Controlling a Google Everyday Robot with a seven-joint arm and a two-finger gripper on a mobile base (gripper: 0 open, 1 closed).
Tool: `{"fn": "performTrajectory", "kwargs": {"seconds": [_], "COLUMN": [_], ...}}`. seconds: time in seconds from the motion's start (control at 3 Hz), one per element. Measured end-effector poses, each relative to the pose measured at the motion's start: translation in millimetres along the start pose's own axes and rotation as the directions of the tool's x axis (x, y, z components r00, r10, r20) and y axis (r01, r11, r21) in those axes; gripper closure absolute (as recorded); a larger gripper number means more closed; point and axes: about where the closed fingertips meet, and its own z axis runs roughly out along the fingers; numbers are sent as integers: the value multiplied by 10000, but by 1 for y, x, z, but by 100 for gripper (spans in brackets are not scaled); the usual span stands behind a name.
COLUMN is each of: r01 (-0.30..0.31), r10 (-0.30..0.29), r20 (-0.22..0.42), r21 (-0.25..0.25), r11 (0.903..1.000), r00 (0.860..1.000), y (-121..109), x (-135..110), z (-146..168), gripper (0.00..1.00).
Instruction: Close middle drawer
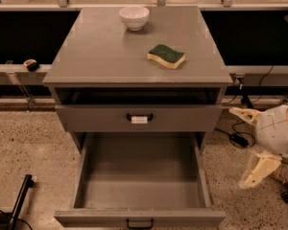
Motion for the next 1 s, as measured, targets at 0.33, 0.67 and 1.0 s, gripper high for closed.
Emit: {"fn": "performTrajectory", "kwargs": {"seconds": [0.33, 0.67, 1.0], "r01": [-636, -617, 79], "r10": [654, 678, 75], "r20": [713, 1844, 2786], "r21": [-276, -387, -543], "r11": [9976, 9973, 9985], "r00": [9953, 9805, 9604], "y": [28, 68, 80], "x": [17, 49, 56], "z": [40, 88, 102], "gripper": [0, 0, 0]}}
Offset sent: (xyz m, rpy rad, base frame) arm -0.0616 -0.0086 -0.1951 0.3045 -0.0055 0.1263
